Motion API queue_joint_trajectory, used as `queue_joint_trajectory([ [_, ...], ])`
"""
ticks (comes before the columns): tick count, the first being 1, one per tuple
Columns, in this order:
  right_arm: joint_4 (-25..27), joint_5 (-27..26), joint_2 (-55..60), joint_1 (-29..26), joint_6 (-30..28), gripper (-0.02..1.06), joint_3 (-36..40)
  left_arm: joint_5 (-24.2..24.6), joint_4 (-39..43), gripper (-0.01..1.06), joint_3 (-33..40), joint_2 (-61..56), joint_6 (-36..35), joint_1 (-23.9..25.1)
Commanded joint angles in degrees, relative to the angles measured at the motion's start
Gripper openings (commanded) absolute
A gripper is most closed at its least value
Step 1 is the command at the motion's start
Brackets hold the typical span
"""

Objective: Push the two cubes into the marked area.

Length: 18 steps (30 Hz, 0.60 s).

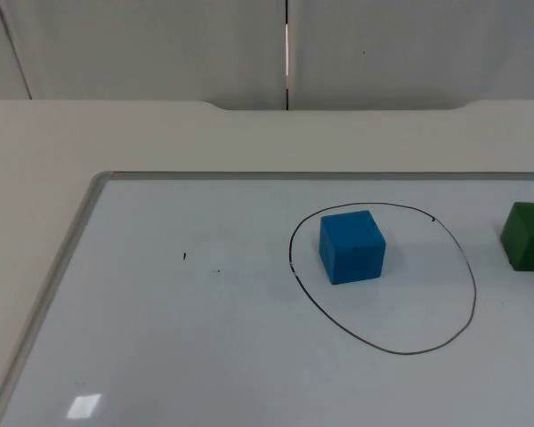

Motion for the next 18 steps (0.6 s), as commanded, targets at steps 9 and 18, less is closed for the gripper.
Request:
queue_joint_trajectory([
  [9, -0.4, -6.1, 12.9, -0.3, 0.7, 0.74, -0.4, 0.0, 0.2, 0.0, 0.2, -0.2, 0.1, -0.1],
  [18, -0.4, -11.7, 21.7, -0.3, 1.0, 0.22, -0.4, 0.0, 0.2, 0.0, 0.2, -0.2, 0.1, -0.1],
])
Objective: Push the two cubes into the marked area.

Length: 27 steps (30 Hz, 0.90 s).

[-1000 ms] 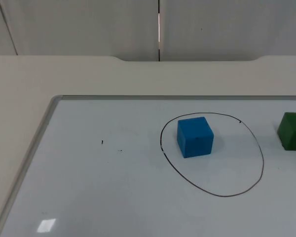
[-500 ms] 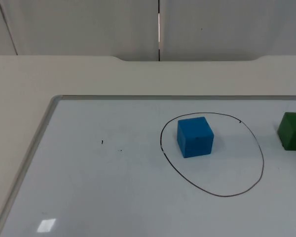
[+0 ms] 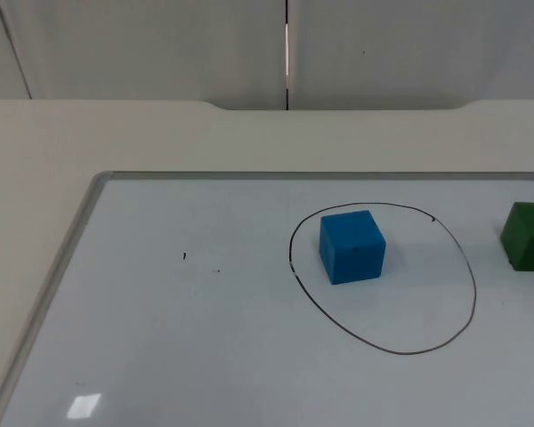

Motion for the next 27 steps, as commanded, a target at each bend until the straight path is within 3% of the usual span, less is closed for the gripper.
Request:
queue_joint_trajectory([
  [1, -0.7, -2.7, 1.3, -0.3, 0.0, 0.16, -0.4, 0.0, 0.2, 0.0, 0.2, -0.2, 0.1, -0.1],
  [5, -1.6, -7.0, 5.1, -0.3, 0.0, 0.04, -0.4, 0.0, 0.2, 0.0, 0.2, -0.2, 0.1, -0.1],
  [13, -1.6, -13.9, 14.2, -0.3, -0.3, 0.04, -0.5, 0.0, 0.2, 0.0, 0.2, -0.2, 0.1, -0.1],
  [27, -1.5, -11.4, 31.5, -0.3, -0.3, 0.04, -14.7, 0.0, 0.1, 0.0, 0.2, -0.2, 0.0, -0.1],
])
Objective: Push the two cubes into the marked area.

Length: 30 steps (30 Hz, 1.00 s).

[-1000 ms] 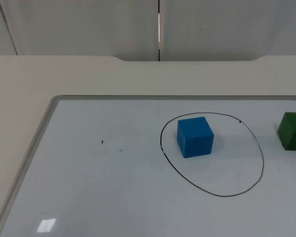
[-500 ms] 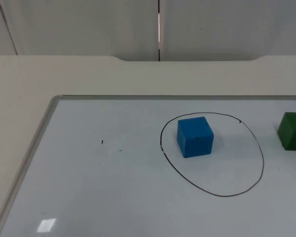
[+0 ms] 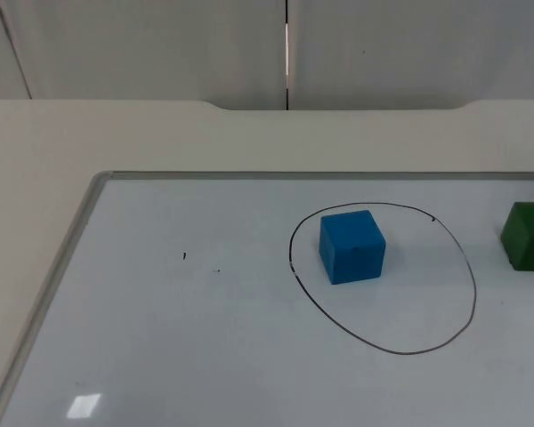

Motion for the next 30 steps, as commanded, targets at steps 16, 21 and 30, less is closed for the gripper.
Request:
queue_joint_trajectory([
  [16, -0.2, -1.6, 14.4, -0.3, 0.6, 0.04, -4.3, 0.0, 0.1, 0.0, 0.2, -0.2, 0.0, -0.1],
  [21, -0.2, -5.4, 16.8, -0.3, 0.6, 0.04, -4.3, 0.0, 0.1, 0.0, 0.2, -0.2, 0.0, -0.1],
  [30, 0.1, -8.6, 17.9, -0.3, 0.9, 0.04, -4.3, 0.0, 0.1, 0.0, 0.2, -0.2, 0.0, -0.1],
])
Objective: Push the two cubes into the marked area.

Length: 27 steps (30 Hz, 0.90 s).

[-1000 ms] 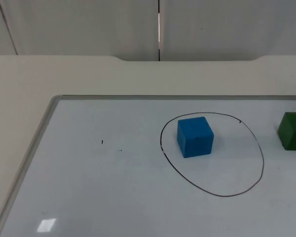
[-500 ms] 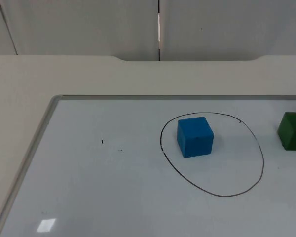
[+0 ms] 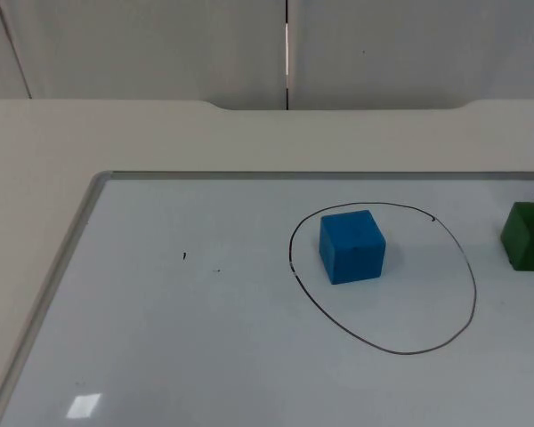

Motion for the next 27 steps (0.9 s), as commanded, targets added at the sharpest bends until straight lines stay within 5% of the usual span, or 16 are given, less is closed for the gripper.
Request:
queue_joint_trajectory([
  [1, 0.2, -0.6, 0.0, -0.3, 0.2, 0.04, -0.2, 0.0, 0.1, 0.0, 0.2, -0.2, 0.0, -0.1],
  [27, 7.5, 1.4, 0.0, 2.1, 0.4, 0.04, -0.2, 0.0, 0.1, 0.0, 0.2, -0.2, 0.0, -0.1],
])
